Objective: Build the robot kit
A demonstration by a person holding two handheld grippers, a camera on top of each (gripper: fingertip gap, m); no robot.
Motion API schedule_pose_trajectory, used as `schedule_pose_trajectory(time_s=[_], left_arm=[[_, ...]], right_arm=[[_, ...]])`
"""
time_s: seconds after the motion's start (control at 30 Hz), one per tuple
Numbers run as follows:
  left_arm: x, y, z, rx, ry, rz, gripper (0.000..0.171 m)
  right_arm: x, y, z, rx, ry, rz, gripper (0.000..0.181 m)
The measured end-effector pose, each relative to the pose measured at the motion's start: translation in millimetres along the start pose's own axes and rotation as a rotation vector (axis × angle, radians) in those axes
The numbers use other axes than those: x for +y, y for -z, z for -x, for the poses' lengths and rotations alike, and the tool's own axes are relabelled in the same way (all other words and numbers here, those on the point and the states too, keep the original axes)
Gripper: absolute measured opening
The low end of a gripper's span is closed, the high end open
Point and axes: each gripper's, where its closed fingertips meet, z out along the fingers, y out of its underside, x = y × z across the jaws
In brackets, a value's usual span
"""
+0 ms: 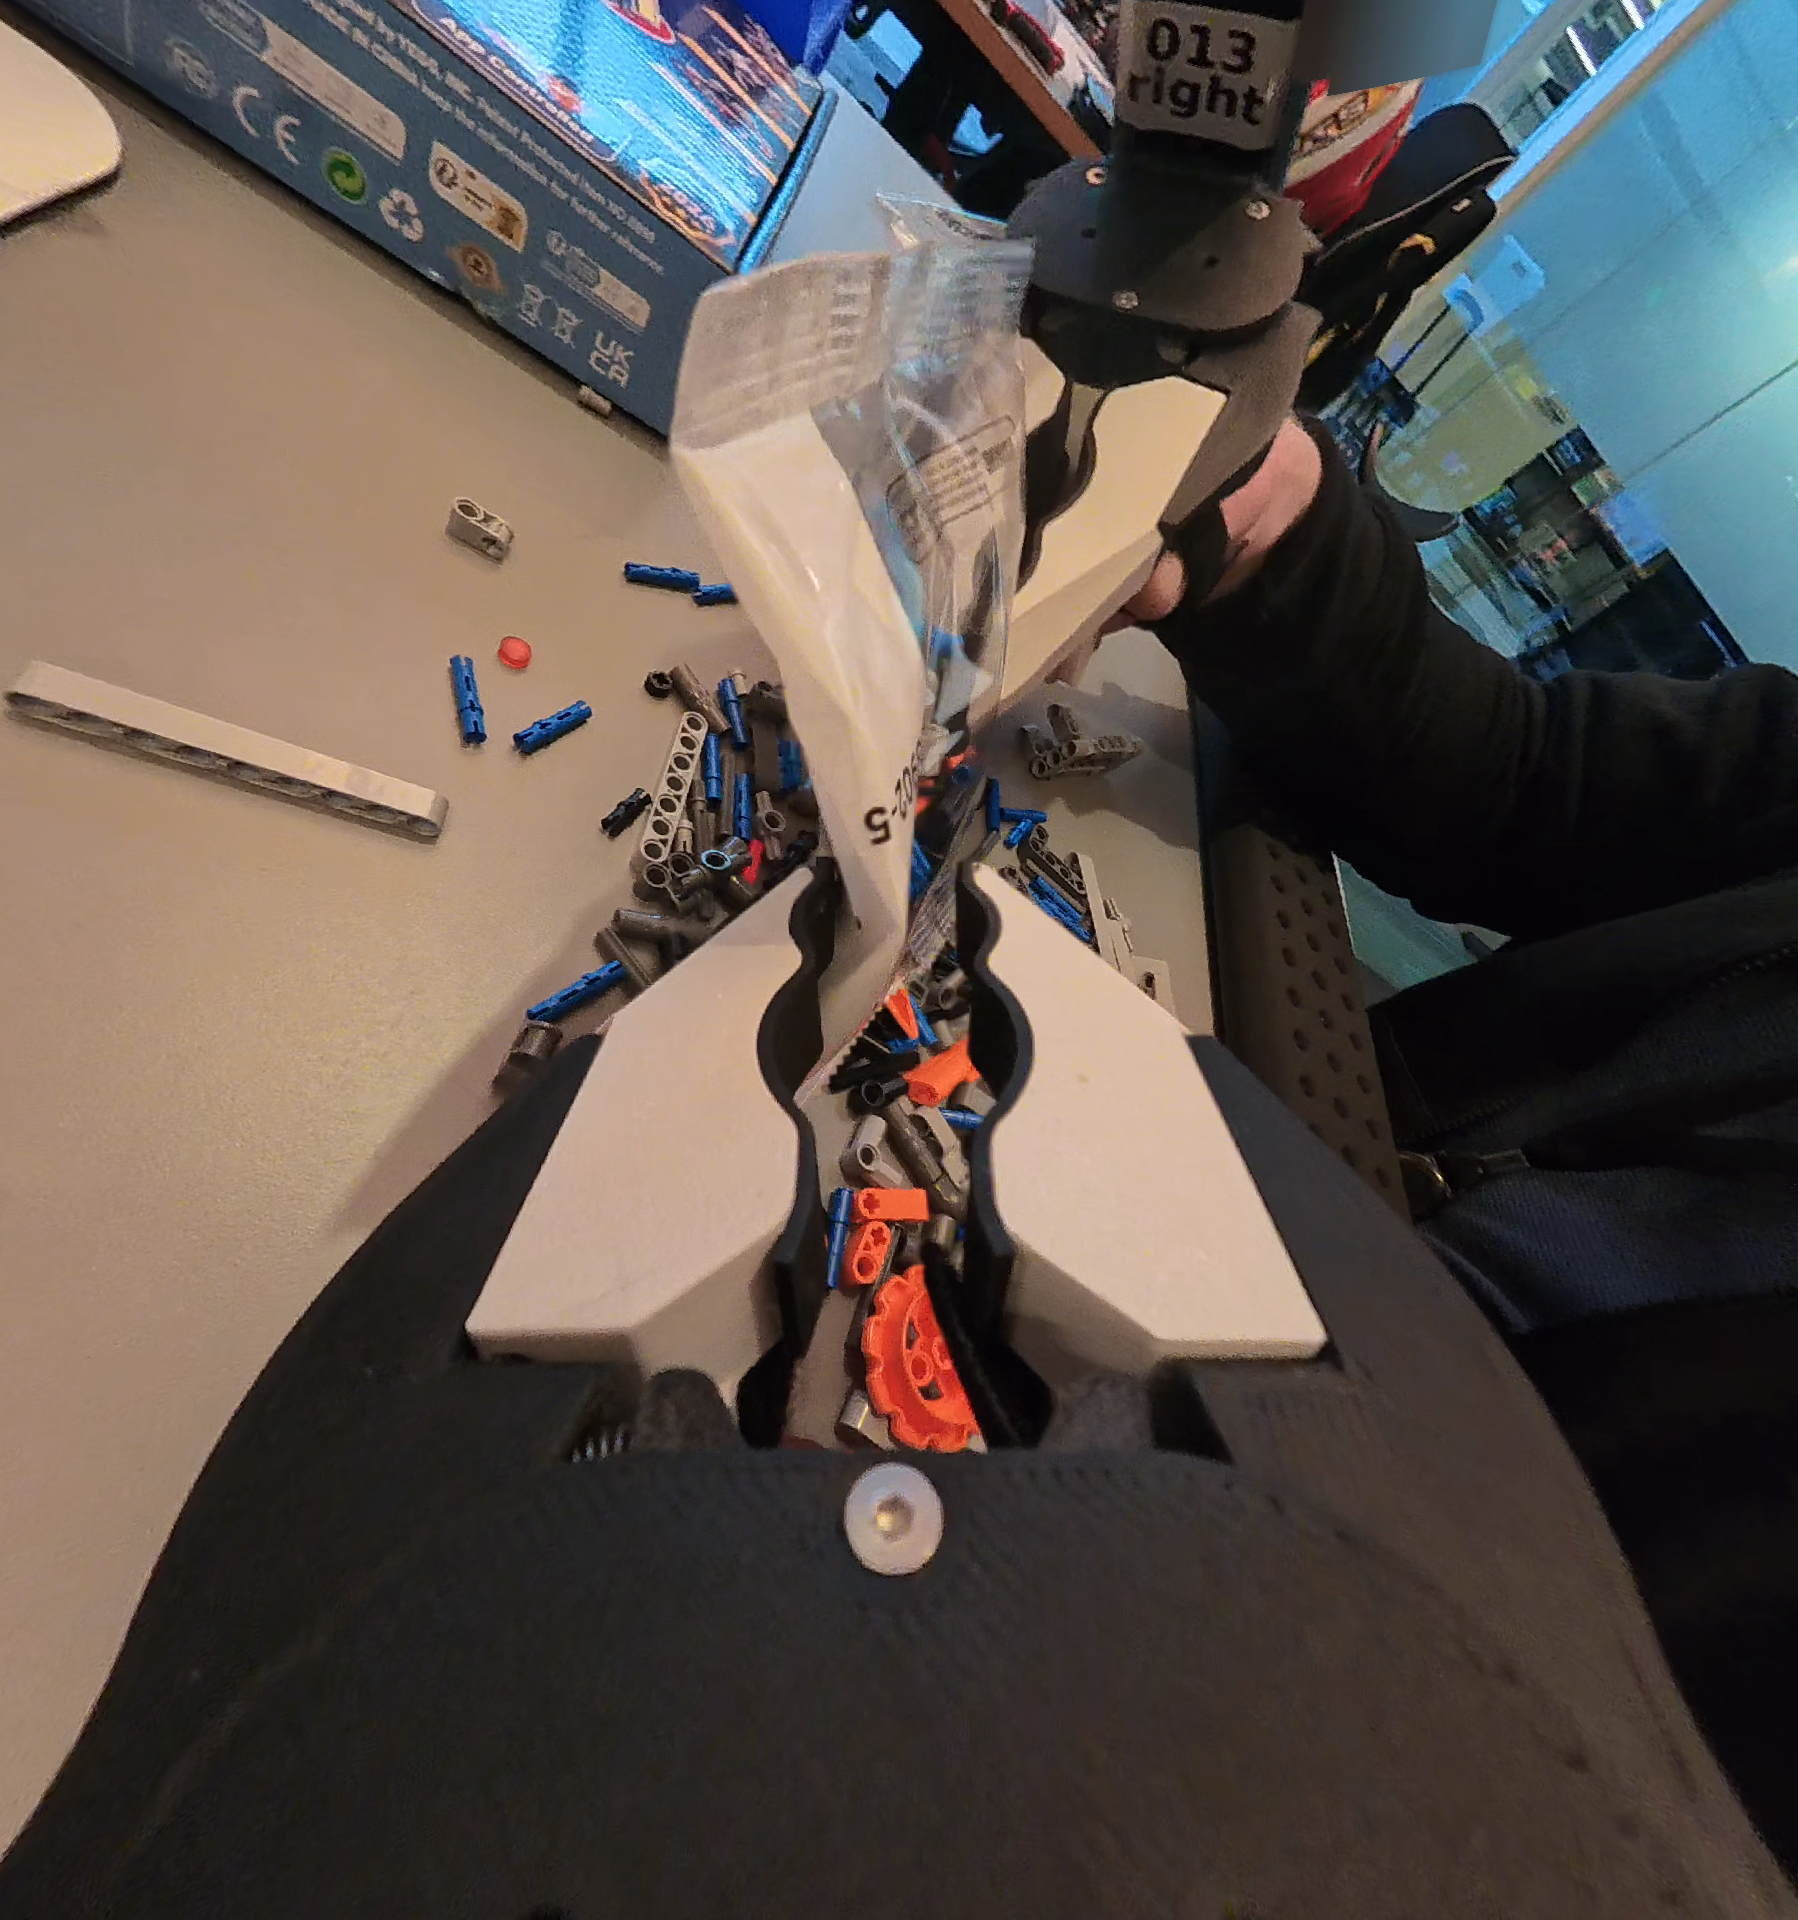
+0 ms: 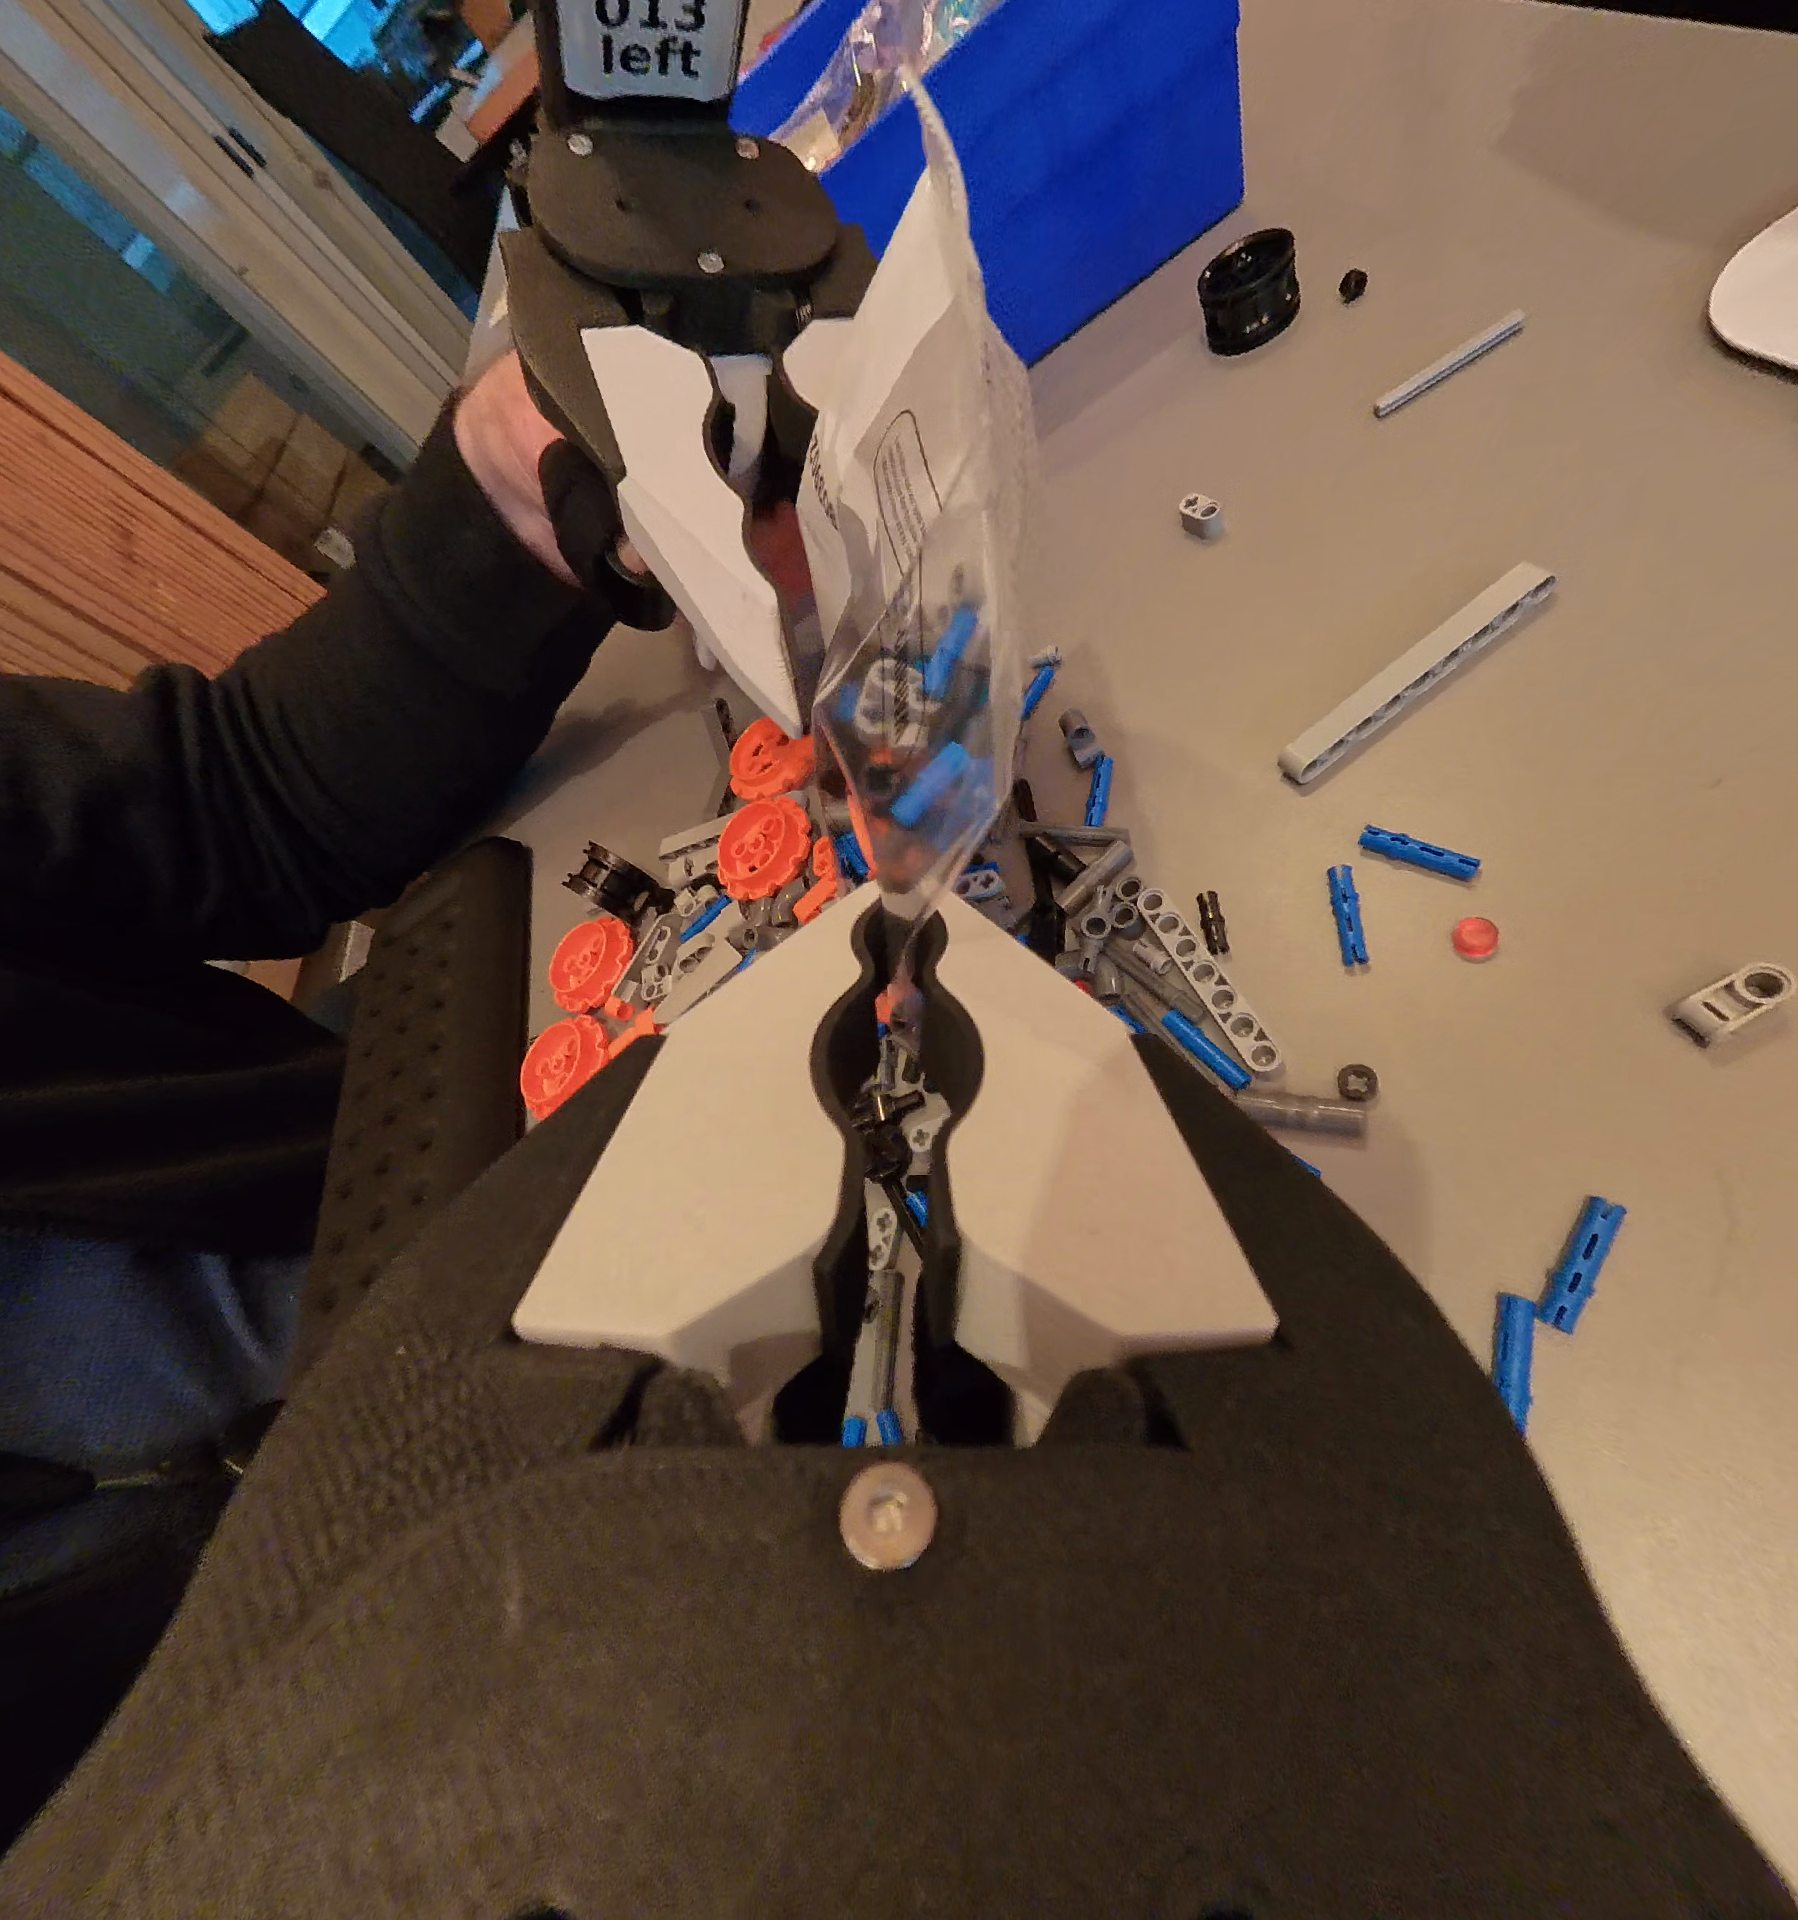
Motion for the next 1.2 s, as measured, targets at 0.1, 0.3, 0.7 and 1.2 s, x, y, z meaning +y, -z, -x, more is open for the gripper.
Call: schedule_pose_trajectory(time_s=[0.1, 0.3, 0.7, 1.2], left_arm=[[3, -1, 0, 0.001, -0.015, 0.014, 0.017], [2, -1, 3, -0.049, -0.039, 0.027, 0.007], [1, -1, 2, -0.116, -0.102, 0.059, 0.007], [10, -3, -3, -0.023, -0.04, 0.057, 0.019]], right_arm=[[-2, 1, 3, -0.023, -0.006, -0.019, 0.0], [-3, 1, 2, -0.017, 0.001, -0.021, 0.0], [9, -10, 0, 0.023, 0.043, 0.056, 0.0], [-1, -2, 4, -0.024, 0.007, -0.028, 0.0]])
